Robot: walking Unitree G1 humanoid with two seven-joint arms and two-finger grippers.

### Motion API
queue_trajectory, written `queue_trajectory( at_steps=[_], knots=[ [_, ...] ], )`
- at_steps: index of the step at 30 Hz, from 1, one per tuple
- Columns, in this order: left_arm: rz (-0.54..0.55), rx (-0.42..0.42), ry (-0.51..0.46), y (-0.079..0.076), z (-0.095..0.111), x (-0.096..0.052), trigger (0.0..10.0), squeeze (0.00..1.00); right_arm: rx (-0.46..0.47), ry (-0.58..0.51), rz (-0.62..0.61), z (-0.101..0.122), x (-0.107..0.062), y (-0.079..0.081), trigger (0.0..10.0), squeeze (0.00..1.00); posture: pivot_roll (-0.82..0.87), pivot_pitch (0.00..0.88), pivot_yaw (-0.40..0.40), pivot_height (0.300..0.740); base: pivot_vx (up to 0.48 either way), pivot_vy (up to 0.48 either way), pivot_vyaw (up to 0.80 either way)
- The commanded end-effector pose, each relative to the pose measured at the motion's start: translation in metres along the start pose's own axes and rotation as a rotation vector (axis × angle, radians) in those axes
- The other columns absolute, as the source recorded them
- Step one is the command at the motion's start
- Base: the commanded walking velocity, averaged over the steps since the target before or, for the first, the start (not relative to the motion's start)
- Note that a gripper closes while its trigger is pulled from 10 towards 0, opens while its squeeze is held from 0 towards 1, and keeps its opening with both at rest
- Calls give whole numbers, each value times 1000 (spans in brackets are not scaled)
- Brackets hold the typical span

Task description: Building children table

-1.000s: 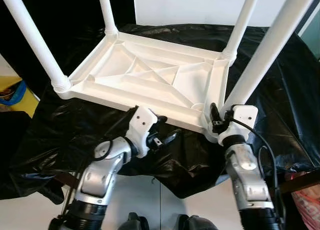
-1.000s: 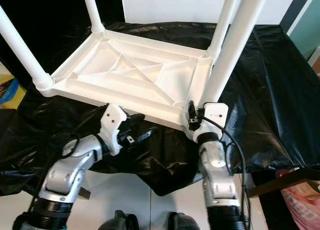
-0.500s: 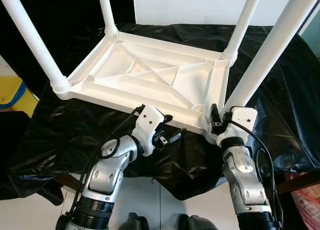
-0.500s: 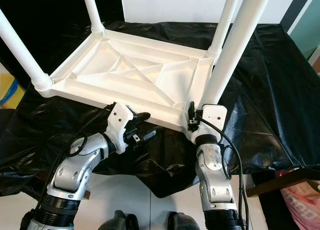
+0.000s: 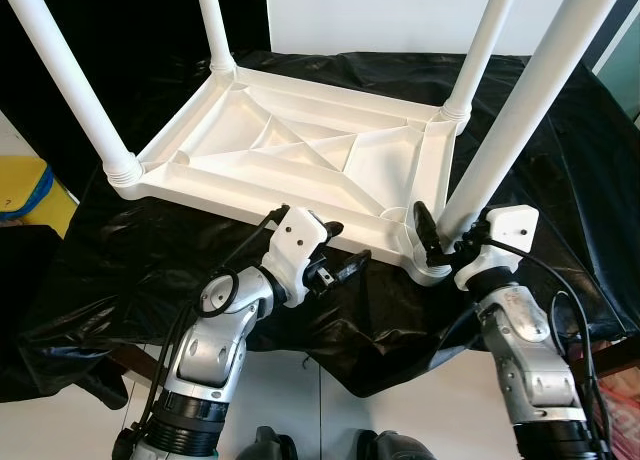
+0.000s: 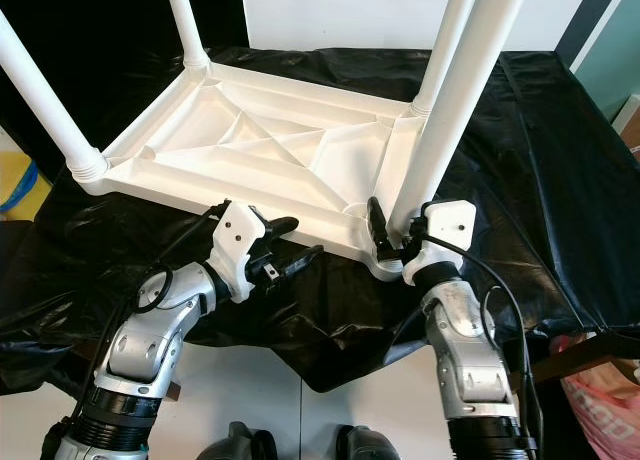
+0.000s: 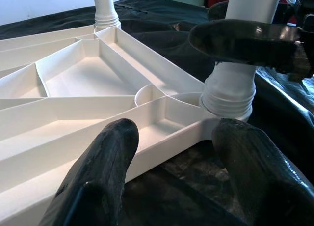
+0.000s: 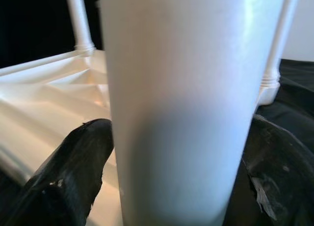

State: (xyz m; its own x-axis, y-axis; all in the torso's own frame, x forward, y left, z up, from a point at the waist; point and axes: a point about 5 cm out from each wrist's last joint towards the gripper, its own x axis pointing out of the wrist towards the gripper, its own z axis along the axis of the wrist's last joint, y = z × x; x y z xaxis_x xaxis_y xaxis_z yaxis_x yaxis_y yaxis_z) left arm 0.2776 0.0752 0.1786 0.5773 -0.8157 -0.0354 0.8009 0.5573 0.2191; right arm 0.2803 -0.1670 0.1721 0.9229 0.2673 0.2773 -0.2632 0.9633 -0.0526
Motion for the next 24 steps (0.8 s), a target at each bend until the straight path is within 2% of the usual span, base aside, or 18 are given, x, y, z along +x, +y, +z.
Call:
queue_trajectory(
  at_steps=[1,2,3,4,6,7,13,15,18,24],
  knots=[
    [95,-13,3,1,-2,-2,10000,0,13,36,43,-5,-4,-3,10000,0,-101,99,-28,740,0,0,0],
    [95,-13,3,1,-2,-2,10000,0,13,36,43,-5,-4,-3,10000,0,-101,99,-28,740,0,0,0],
    [32,-57,2,-4,-3,-4,10000,0,11,87,167,-8,-2,-11,10000,0,-96,86,-29,740,0,0,0],
    [5,-72,-3,-6,-2,-5,10000,0,7,113,206,-10,1,-14,10000,0,-93,81,-30,740,0,0,0],
    [5,-72,-3,-6,-2,-5,10000,0,7,113,206,-10,1,-14,10000,0,-93,81,-30,740,0,0,0],
    [-36,-89,-5,-9,-2,-5,10000,0,-6,131,235,-12,5,-17,10000,0,-88,74,-32,740,0,0,0],
    [-89,-74,1,-18,-1,-3,10000,0,-33,146,288,-17,11,-16,10000,0,-81,65,-35,740,0,0,0],
    [-93,-72,8,-18,-1,-3,10000,0,-19,158,307,-20,12,-14,235,0,-80,63,-37,740,0,0,0],
    [-94,-66,10,-18,-2,-2,10000,0,-21,161,318,-22,12,-12,0,0,-81,66,-37,740,0,0,0],
    [-95,-75,15,-20,-2,-2,10000,0,-20,169,312,-25,13,-13,157,0,-78,70,-36,740,0,0,0]
  ],
)
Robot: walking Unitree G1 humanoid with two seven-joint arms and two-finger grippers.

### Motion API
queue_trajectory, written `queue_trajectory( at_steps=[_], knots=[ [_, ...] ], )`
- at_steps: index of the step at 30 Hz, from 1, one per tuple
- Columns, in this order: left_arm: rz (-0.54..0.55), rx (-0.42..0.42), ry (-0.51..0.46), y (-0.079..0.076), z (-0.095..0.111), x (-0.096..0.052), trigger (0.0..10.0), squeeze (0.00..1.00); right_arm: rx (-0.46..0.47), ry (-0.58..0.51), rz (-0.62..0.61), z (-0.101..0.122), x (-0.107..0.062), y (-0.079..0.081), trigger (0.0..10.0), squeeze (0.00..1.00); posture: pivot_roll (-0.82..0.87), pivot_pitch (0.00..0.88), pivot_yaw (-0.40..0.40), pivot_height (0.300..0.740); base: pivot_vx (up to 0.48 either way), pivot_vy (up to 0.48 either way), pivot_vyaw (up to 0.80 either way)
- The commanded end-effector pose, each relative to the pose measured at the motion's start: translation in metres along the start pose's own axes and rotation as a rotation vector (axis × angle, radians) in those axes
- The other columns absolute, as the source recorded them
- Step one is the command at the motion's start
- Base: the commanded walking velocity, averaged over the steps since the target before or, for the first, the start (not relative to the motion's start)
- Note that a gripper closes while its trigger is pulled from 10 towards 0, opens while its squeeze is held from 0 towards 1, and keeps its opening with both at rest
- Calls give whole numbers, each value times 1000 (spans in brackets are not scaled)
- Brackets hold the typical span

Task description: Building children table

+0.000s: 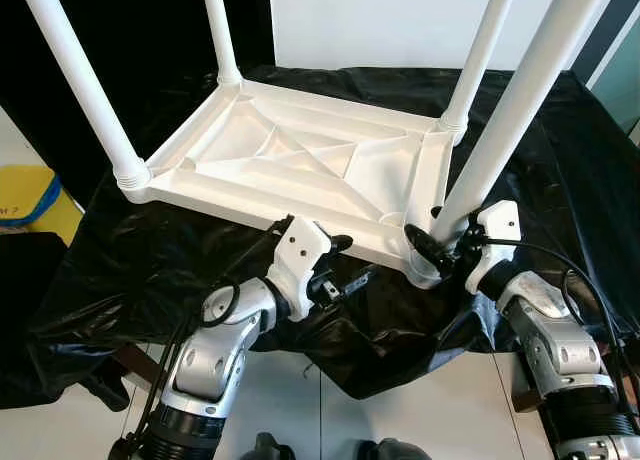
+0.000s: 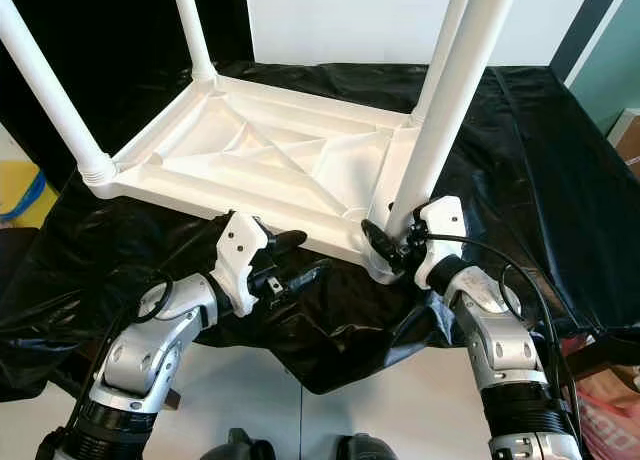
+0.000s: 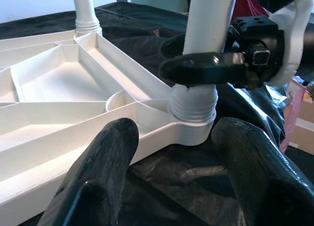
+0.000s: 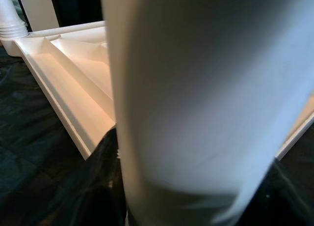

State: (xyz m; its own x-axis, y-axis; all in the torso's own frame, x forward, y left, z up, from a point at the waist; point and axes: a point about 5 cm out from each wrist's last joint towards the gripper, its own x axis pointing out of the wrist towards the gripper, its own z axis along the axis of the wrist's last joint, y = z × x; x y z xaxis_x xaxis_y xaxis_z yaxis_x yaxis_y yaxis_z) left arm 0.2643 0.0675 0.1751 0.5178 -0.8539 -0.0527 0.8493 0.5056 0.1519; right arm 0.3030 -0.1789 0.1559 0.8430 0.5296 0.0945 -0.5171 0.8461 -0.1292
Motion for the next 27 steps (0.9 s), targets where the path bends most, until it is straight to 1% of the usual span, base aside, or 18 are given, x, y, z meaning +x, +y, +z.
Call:
queue_trajectory(
  at_steps=[1,2,4,6,10,11,13,14,15,16,17,18,20,21,23,24,27],
  knots=[
    [-24,-12,13,-5,-2,-1,10000,0,4,13,10,-4,1,3,8863,0,-78,72,-36,740,0,0,0],
    [-23,-12,15,-5,-2,-1,10000,0,10,14,-4,-5,1,3,10000,0,-78,75,-36,740,0,0,0],
    [-23,-13,17,-5,-2,-1,10000,0,10,14,-18,-6,1,3,10000,0,-77,75,-36,740,0,0,0],
    [-19,-12,19,-5,-2,-2,10000,0,8,18,-84,-7,1,5,10000,0,-75,79,-37,740,0,0,0],
    [-18,-11,19,-5,-2,-3,10000,0,5,21,-103,-7,1,5,10000,0,-76,79,-38,740,0,0,0],
    [-16,-11,19,-4,-2,-3,10000,0,-2,26,-165,-8,2,7,10000,0,-76,84,-38,740,0,0,0],
    [-16,-11,19,-4,-2,-3,10000,0,-2,26,-165,-8,2,7,10000,0,-76,84,-38,740,0,0,0],
    [-14,-11,20,-4,-2,-3,10000,0,-4,33,-210,-8,1,7,10000,0,-75,84,-39,740,0,0,0],
    [-11,-10,21,-4,-2,-3,10000,0,10,46,-286,-10,0,7,10000,0,-74,89,-40,740,0,0,0],
    [-9,-9,22,-4,-2,-3,10000,0,19,55,-336,-11,0,6,10000,0,-74,90,-40,740,0,0,0],
    [-9,-9,22,-4,-2,-3,10000,0,19,55,-336,-11,0,6,10000,0,-74,90,-40,740,0,0,0],
    [-6,-9,22,-4,-2,-3,10000,0,45,63,-427,-14,-2,9,10000,0,-73,96,-39,740,0,0,0],
    [-5,-10,22,-4,-2,-4,10000,0,56,62,-487,-15,-3,12,10000,0,-74,100,-39,740,0,0,0],
    [-5,-10,22,-4,-2,-4,10000,0,56,62,-487,-15,-3,12,10000,0,-74,100,-39,740,0,0,0],
    [-5,-12,23,-4,-2,-4,10000,0,63,64,-550,-16,-3,19,10000,0,-74,105,-37,740,0,0,0],
    [-5,-12,23,-4,-2,-4,10000,0,63,64,-550,-16,-3,19,10000,0,-74,105,-37,740,0,0,0],
    [-5,-13,24,-4,-2,-3,10000,0,74,66,-618,-18,0,32,10000,0,-71,110,-37,740,0,0,0]
  ],
)
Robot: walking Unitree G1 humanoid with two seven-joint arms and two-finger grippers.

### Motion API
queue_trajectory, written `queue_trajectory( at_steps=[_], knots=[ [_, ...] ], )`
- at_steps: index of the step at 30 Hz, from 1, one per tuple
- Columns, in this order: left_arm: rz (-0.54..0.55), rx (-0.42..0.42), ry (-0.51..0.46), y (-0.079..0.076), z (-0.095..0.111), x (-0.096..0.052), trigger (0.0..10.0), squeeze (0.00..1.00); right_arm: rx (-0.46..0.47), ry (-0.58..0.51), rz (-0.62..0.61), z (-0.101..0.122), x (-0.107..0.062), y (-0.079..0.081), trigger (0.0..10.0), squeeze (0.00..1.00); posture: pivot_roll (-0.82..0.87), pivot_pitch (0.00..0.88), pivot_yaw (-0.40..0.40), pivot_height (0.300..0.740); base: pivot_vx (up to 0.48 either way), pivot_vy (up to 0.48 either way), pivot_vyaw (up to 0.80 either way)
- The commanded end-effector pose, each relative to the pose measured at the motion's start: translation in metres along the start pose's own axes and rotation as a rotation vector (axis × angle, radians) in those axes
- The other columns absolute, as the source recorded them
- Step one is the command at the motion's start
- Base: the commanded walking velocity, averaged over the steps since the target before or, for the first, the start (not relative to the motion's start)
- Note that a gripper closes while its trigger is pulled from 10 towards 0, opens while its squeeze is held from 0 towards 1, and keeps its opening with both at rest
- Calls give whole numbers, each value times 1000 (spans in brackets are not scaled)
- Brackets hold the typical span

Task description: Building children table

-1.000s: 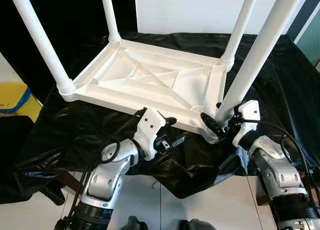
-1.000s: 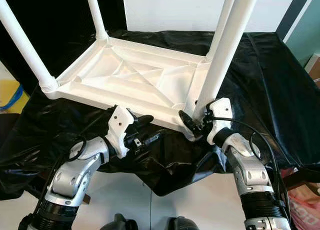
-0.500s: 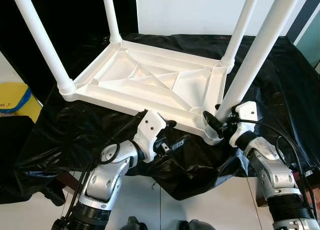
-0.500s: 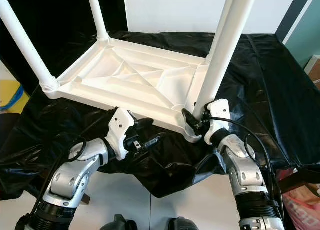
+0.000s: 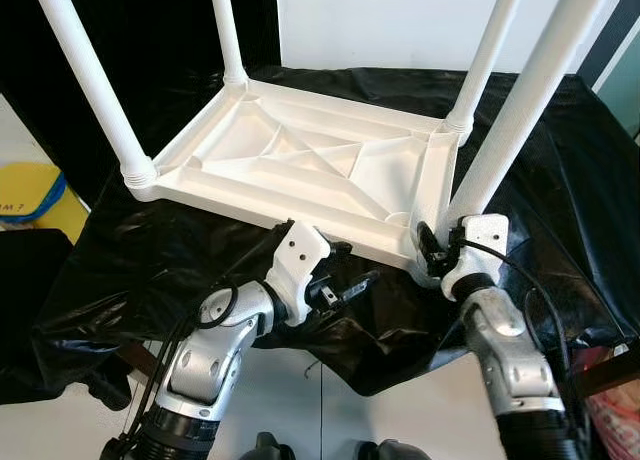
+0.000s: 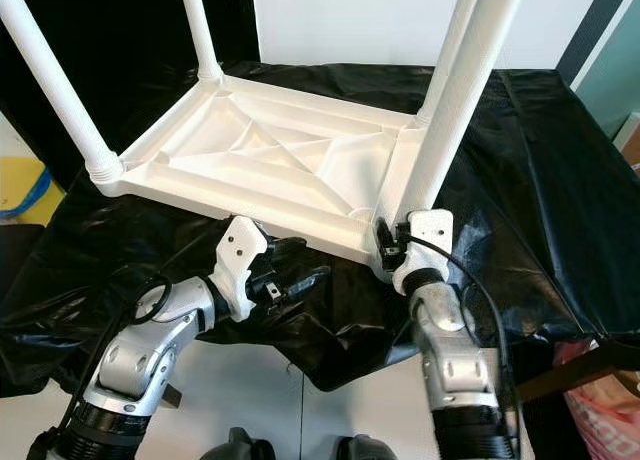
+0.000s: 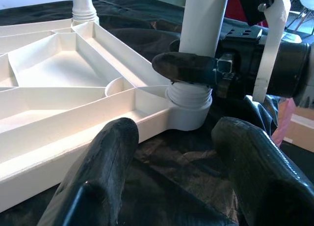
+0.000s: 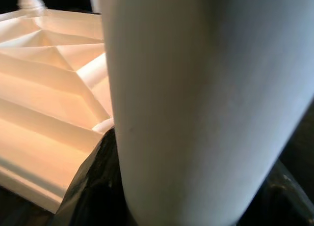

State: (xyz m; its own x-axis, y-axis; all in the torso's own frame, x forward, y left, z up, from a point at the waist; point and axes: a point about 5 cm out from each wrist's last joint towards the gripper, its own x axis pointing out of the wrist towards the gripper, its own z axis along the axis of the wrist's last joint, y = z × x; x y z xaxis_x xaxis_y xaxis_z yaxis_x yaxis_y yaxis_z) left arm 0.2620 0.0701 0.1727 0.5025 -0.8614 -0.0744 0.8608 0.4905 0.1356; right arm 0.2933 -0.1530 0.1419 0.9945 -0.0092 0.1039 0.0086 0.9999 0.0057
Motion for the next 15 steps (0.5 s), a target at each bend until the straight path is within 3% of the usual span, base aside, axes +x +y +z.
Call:
queue_trajectory(
  at_steps=[1,6,15],
  knots=[
    [15,3,5,-3,1,0,10000,0,-11,36,-53,-8,-5,0,10000,0,-71,110,-37,740,0,0,0],
    [18,0,3,-3,1,0,10000,0,28,21,-64,-4,-7,17,10000,0,-69,114,-33,740,0,0,0],
    [19,-3,0,-2,3,0,10000,0,47,-14,-62,3,-8,18,10000,0,-70,115,-33,740,0,0,0]
  ],
)
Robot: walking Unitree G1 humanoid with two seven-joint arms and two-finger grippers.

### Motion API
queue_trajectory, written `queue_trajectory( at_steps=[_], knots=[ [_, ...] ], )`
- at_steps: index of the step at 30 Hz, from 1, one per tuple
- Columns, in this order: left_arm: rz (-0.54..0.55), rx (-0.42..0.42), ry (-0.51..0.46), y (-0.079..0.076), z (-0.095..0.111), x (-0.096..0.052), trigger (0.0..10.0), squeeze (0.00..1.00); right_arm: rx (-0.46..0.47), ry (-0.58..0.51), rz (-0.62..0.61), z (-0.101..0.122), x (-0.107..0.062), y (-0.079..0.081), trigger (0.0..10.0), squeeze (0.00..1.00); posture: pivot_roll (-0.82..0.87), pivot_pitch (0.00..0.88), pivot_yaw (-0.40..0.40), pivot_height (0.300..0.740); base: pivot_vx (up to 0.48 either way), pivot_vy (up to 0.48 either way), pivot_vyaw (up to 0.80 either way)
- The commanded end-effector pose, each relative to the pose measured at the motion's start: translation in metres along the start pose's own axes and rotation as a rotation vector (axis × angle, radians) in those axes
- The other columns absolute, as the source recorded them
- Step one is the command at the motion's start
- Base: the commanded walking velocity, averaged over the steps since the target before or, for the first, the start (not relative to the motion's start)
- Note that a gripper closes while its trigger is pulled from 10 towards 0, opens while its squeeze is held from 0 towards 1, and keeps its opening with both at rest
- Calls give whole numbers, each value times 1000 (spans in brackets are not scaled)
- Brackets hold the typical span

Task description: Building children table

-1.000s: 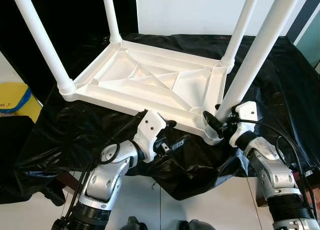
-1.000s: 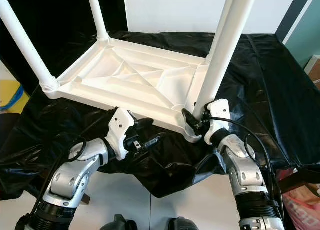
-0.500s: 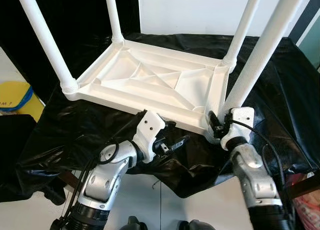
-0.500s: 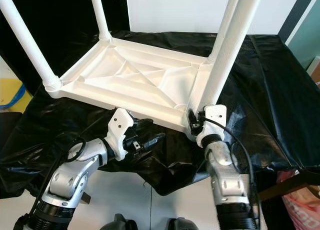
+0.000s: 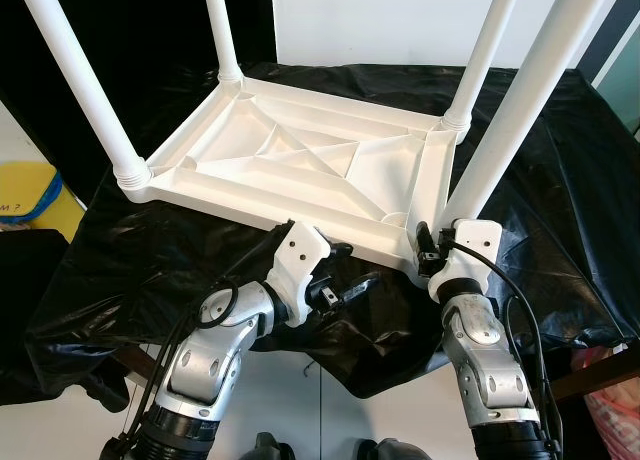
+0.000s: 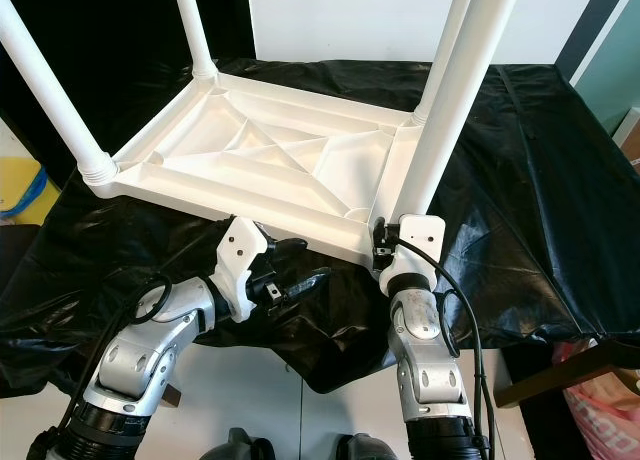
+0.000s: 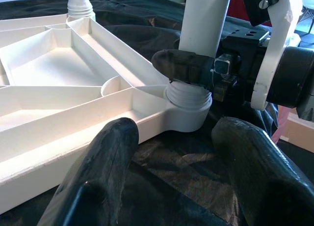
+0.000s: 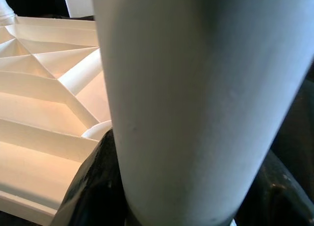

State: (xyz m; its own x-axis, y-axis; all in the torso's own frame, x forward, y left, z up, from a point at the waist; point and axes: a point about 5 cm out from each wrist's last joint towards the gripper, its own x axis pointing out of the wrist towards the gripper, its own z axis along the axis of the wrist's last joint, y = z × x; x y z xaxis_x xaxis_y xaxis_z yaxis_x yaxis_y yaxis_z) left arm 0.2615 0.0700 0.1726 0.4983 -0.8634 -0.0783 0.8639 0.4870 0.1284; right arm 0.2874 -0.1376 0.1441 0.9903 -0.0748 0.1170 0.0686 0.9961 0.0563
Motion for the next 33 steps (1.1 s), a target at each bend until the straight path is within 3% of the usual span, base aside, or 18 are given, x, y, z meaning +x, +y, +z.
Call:
queue_trajectory(
  at_steps=[1,6,7,9,14,22,23,24,31,32,33],
  knots=[
    [24,4,-4,-2,3,1,10000,0,1,-5,4,1,-2,3,10000,0,-70,115,-33,740,0,0,0],
    [21,2,-2,-2,2,0,10000,0,-2,-19,6,4,-2,3,10000,0,-72,117,-34,740,0,0,0],
    [23,2,-2,-2,3,0,10000,0,2,-27,16,6,-2,2,10000,1000,-73,117,-35,740,0,0,0],
    [23,2,-2,-2,3,0,10000,0,5,-34,24,7,-2,2,10000,1000,-74,117,-35,740,0,0,0],
    [20,1,-7,-3,3,2,10000,0,5,-91,198,19,-4,-5,10000,1000,-82,116,-32,740,0,0,0],
    [15,1,-6,-2,4,2,10000,0,-26,-79,337,23,0,-22,10000,1000,-83,117,-27,740,0,0,0],
    [14,1,-5,-2,4,2,10000,0,-35,-65,380,23,2,-27,10000,188,-82,117,-28,740,0,0,0],
    [14,1,-5,-2,4,2,10000,0,-53,-51,423,22,4,-31,10000,0,-80,117,-29,740,0,0,0],
    [11,1,-3,-3,4,1,10000,0,-103,29,611,13,11,-35,10000,0,-77,115,-27,740,0,0,0],
    [11,0,-4,-3,4,2,10000,0,-102,31,617,12,11,-35,8549,0,-77,115,-27,740,0,0,0],
    [11,0,-4,-3,4,2,10000,0,-102,31,617,12,11,-35,8549,0,-77,115,-27,740,0,0,0]
  ],
)
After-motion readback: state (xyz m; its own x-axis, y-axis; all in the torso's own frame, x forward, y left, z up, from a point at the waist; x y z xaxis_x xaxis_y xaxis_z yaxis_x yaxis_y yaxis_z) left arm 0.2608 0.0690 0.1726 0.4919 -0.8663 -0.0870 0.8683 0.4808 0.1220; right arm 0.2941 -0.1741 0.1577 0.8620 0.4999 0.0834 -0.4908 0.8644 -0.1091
